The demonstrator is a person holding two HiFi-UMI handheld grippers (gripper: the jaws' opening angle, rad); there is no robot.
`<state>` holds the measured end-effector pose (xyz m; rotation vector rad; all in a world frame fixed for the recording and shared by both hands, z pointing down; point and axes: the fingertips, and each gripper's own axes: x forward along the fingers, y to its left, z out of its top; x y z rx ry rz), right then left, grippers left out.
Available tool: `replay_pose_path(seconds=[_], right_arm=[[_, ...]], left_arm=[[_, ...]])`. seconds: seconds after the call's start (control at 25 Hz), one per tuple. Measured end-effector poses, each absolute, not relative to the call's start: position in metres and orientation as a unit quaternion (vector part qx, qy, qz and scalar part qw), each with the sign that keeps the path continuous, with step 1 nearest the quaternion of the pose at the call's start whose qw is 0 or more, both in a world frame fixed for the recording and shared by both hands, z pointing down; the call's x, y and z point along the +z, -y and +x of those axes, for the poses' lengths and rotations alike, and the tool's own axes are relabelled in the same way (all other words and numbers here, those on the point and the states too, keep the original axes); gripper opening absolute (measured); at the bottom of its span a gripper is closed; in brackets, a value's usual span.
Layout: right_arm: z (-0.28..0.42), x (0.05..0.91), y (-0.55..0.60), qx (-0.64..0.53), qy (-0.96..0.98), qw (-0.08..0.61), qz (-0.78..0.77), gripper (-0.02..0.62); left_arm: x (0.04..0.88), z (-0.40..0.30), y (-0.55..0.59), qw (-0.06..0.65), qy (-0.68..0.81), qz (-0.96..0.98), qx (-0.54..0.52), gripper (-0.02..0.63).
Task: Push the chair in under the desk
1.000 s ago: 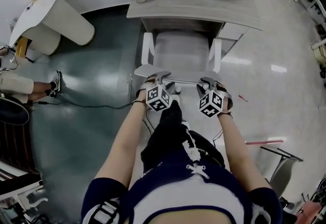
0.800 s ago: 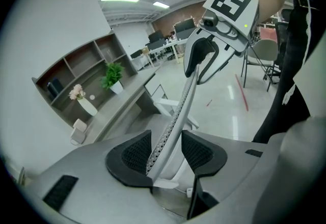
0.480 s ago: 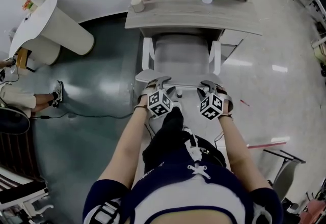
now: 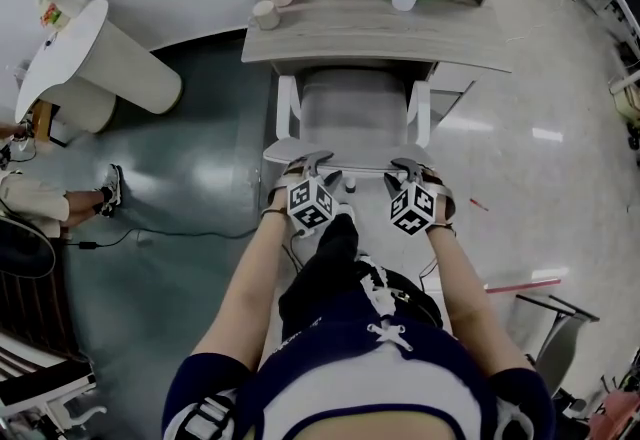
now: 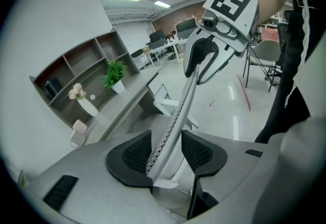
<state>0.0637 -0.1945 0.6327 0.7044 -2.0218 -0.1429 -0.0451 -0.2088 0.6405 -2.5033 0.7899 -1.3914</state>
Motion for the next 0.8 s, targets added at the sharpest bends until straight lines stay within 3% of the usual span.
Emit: replay_pose_path(seconds=[0.8], right_arm=[[0.065, 0.633, 0.218, -0.064, 0.830, 0.475, 0.286, 0.107]], left_arm=[[0.640, -0.044, 0.231, 0.088, -0.269, -0.839, -0.465, 0.190]])
